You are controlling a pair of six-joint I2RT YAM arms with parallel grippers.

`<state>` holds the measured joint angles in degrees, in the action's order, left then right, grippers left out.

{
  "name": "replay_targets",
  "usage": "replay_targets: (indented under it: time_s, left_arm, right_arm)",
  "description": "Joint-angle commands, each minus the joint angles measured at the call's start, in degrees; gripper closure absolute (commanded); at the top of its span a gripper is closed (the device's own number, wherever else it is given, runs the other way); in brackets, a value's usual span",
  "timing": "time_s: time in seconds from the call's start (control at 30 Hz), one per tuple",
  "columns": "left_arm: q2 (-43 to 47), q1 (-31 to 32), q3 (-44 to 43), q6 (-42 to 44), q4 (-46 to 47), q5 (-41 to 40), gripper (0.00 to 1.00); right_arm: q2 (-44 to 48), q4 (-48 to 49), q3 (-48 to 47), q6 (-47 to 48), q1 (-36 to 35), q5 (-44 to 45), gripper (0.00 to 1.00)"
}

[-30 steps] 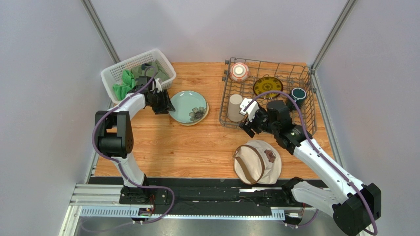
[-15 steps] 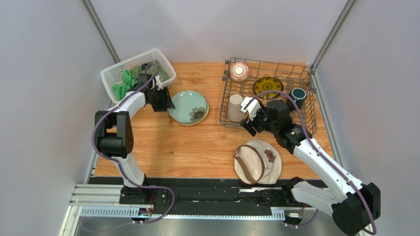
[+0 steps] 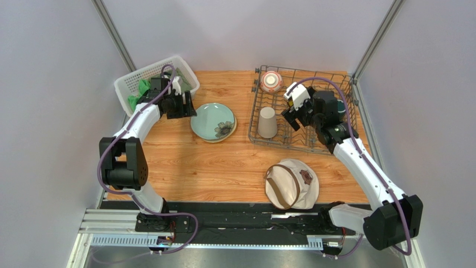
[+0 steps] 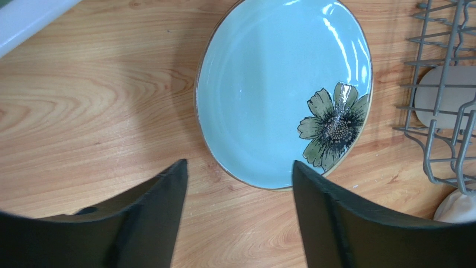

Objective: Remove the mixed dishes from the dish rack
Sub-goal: Place the plate at the center of the board, then pick up the plate from the dish rack.

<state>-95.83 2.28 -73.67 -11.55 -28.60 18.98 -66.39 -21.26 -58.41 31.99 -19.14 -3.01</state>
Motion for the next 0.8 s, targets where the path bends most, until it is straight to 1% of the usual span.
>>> replay_targets:
  time_s: [0.0,0.03,0.07,0.13,0.17,0.3,0.33,0.5,0.57,0.77]
  left_arm:
    - [3.7,0.3,-0.9,3.5,-0.1,0.4,0.19]
    - [4.1,0.3,-0.8,3.9,-0.1,0.3,0.16]
    - [4.7,0.3,-0.6,4.1,-0.1,0.3,0.11]
    - [5.5,0.3,-0.2,5.1,0.0,0.1,0.10]
    - [6.4,0.3,-0.1,5.5,0.0,0.2,0.07]
    - [8.7,0.3,0.5,8.8,-0.2,1.0,0.06]
    - [9.2,0.3,0.5,9.5,-0.4,1.0,0.06]
    - [12.1,0.3,0.4,14.1,-1.6,2.2,0.05]
    - [12.7,0.3,0.5,15.2,-2.1,2.8,0.05]
    - [13.1,0.3,0.4,18.5,-3.6,3.4,0.04]
  right_arm:
    - [-5.5,0.1,-8.0,4.1,4.0,0.6,0.11]
    - [-6.5,-0.1,-9.3,4.7,4.8,0.5,0.08]
    - [-7.8,-0.4,-10.2,5.2,6.3,0.5,0.04]
    - [-11.6,-1.2,-13.8,7.3,7.7,-0.1,0.00]
    - [-13.0,-1.9,-15.2,8.2,8.9,0.1,0.00]
    - [-21.5,-5.4,-21.6,13.0,11.5,-0.4,0.00]
    - [-22.9,-7.0,-24.4,15.3,11.8,-0.9,0.00]
    - [-32.8,-13.6,-34.0,19.9,14.7,-2.2,0.00]
    - [-34.9,-16.3,-37.9,20.9,15.9,-3.4,0.00]
    - [-41.0,-20.9,-43.0,25.9,17.2,-4.8,0.00]
